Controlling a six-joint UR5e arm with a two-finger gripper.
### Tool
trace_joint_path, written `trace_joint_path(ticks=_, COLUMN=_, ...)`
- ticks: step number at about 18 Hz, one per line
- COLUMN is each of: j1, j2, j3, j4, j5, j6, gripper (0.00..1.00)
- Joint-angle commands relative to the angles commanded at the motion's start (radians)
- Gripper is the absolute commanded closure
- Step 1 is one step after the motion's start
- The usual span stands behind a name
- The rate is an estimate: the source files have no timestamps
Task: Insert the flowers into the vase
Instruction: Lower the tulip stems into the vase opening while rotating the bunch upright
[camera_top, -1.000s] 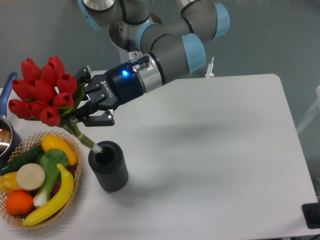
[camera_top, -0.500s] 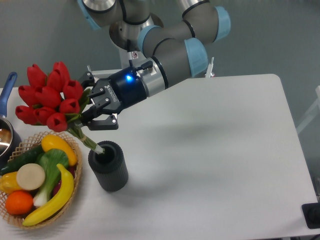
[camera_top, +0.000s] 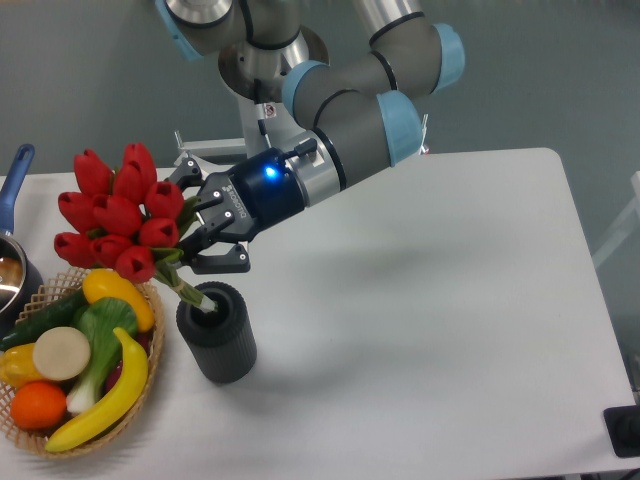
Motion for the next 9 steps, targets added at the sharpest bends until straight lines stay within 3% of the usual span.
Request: trace_joint_path(ticks=9, j1=0.005, j2=-0.028, j3=-0.024, j4=0.002, j5=0.005, j6=0.006, gripper=0.63)
